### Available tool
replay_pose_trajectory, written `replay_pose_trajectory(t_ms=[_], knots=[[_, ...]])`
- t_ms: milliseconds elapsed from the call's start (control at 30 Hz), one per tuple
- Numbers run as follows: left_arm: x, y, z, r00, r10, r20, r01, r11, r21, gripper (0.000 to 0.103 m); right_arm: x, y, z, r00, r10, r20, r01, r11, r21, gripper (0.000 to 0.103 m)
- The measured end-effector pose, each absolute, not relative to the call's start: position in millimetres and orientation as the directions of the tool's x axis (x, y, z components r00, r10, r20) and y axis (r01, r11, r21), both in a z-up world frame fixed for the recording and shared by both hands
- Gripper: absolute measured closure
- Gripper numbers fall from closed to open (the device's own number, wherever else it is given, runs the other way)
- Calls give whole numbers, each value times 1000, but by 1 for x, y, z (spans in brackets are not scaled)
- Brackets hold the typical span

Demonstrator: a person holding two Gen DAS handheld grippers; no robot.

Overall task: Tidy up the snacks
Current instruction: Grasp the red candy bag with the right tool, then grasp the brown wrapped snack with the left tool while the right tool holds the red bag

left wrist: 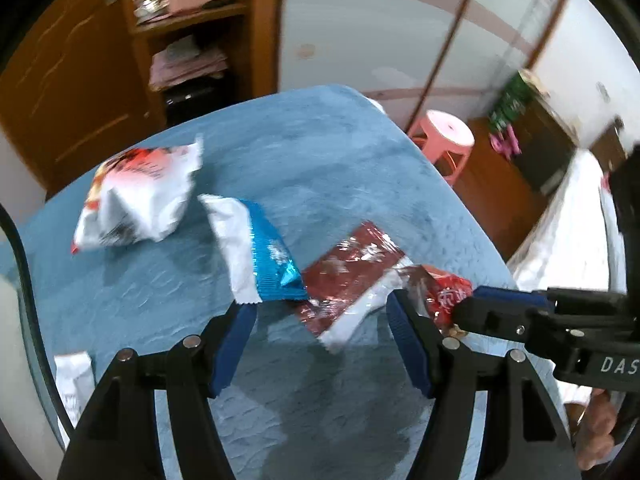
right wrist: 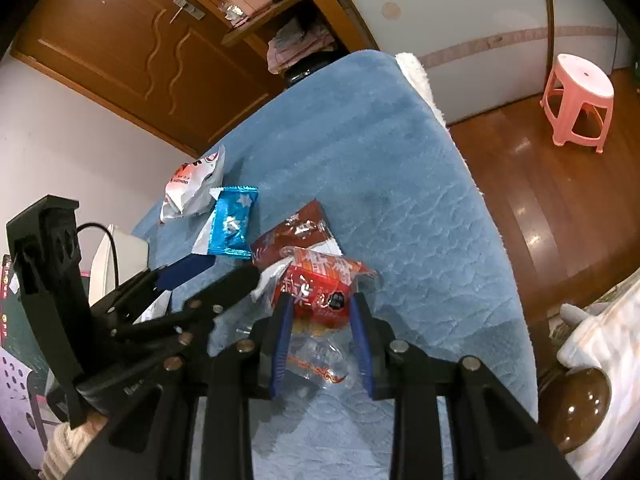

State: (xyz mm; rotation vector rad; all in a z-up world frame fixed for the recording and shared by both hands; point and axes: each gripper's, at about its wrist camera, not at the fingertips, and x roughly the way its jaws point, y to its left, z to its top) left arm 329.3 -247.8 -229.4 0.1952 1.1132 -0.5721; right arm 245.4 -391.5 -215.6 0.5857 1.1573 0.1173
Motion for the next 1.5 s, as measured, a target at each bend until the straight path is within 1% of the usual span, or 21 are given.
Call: replay_pose_trajectory(t_ms=[100, 167, 333, 400, 533, 633, 667, 700, 733, 767, 800, 900, 1033, 1133, 1267, 1300, 1333, 1400, 1500], knots=[[331, -257, -238, 280, -328, -902, 552, 824, -128, 37, 245, -392, -216, 414, 382, -826, 207, 845, 494, 74], [330, -260, -243, 252, -343, -905, 568, 810, -149, 37, 242, -394, -216, 414, 368, -832, 209, 851, 481, 74], [335, -264, -252, 249, -334, -909, 582, 802, -135, 37, 229, -402, -217, 430, 377, -820, 219, 838, 500, 74], [334, -266, -252, 266, -335, -904, 591, 797, -122, 33, 223, -405, -217, 437, 375, -818, 222, 836, 502, 74], [336, -274, -254, 309, -314, -898, 588, 805, -80, 33, 216, -409, -221, 437, 385, -813, 231, 825, 516, 74], [331, -283, -257, 369, -290, -883, 589, 808, -19, 33, 214, -409, -224, 436, 388, -812, 236, 821, 519, 74], [328, -286, -258, 393, -289, -873, 597, 802, 4, 39, 213, -409, -224, 434, 384, -815, 237, 824, 515, 74], [325, -288, -257, 400, -304, -865, 607, 795, 2, 60, 213, -408, -224, 428, 372, -824, 238, 833, 500, 74], [323, -289, -256, 406, -321, -856, 617, 787, -2, 68, 213, -408, -225, 429, 376, -821, 234, 832, 503, 74], [321, -290, -255, 409, -322, -854, 618, 786, -1, 73, 212, -408, -225, 430, 382, -818, 233, 828, 509, 74], [320, -290, -254, 411, -325, -852, 615, 789, -4, 81, 211, -408, -224, 433, 380, -817, 232, 829, 509, 74], [318, -282, -251, 406, -344, -847, 603, 797, -35, 92, 208, -408, -225, 438, 380, -815, 232, 828, 510, 74], [315, -264, -245, 394, -374, -840, 569, 816, -97, 95, 203, -405, -225, 441, 389, -808, 230, 822, 521, 74], [303, -250, -233, 402, -391, -828, 559, 821, -116, 95, 198, -402, -222, 449, 402, -798, 223, 814, 536, 74], [280, -223, -206, 410, -437, -801, 548, 820, -166, 95, 187, -392, -207, 467, 418, -779, 186, 815, 549, 75], [272, -215, -197, 416, -449, -791, 546, 818, -178, 95, 184, -388, -202, 474, 424, -772, 172, 815, 554, 103], [264, -207, -189, 425, -454, -783, 543, 820, -181, 95, 182, -384, -196, 475, 441, -762, 153, 811, 565, 102], [247, -187, -172, 444, -451, -774, 531, 828, -179, 95, 177, -378, -183, 486, 457, -744, 123, 808, 577, 103], [224, -151, -149, 467, -445, -764, 502, 845, -185, 95, 170, -360, -165, 492, 427, -758, 77, 847, 527, 103]])
